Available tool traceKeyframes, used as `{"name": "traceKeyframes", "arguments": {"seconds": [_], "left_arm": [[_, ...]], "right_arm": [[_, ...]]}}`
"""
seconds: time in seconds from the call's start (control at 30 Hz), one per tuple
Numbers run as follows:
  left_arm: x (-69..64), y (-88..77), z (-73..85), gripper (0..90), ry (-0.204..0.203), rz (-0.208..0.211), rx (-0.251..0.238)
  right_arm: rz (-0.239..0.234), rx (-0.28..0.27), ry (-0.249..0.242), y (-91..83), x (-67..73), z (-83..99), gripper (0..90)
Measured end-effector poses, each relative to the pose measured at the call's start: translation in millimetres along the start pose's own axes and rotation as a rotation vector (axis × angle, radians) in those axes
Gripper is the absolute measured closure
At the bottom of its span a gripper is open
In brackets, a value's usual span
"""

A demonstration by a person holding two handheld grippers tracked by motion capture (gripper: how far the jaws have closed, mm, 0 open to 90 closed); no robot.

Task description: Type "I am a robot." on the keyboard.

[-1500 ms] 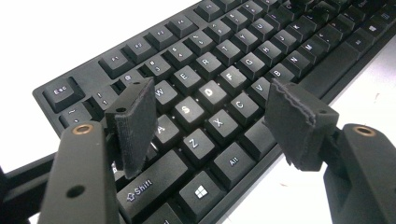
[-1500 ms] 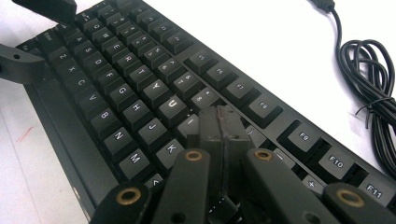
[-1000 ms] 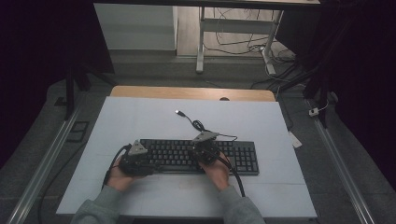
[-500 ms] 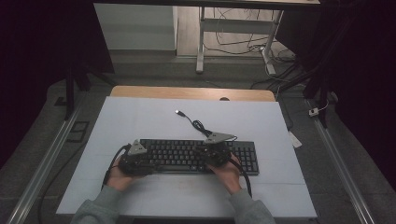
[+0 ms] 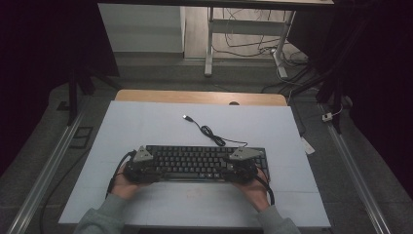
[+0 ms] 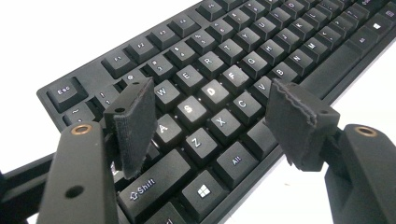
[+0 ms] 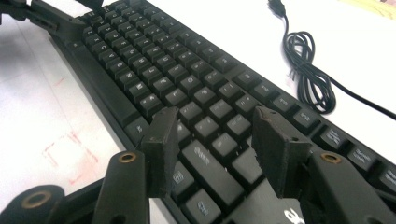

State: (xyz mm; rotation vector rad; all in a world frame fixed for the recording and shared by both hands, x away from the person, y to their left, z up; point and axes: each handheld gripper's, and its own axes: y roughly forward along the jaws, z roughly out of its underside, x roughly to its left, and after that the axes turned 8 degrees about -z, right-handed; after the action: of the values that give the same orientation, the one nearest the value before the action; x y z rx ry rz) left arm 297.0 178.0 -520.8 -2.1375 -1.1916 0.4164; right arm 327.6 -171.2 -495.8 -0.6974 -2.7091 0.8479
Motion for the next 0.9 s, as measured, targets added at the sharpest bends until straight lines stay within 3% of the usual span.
{"name": "traceKeyframes", "arguments": {"seconds": [0.43, 0.9], "left_arm": [[0.6, -0.6, -0.6, 33.9, -0.004, -0.005, -0.008], [0.3, -0.6, -4.2, 35.3, -0.021, -0.003, -0.033]], "right_arm": [[0.006, -0.029, 0.022, -14.2, -5.3, 14.7, 48.4], [0.011, -0.027, 0.018, -14.7, -5.5, 17.4, 48.3]]}}
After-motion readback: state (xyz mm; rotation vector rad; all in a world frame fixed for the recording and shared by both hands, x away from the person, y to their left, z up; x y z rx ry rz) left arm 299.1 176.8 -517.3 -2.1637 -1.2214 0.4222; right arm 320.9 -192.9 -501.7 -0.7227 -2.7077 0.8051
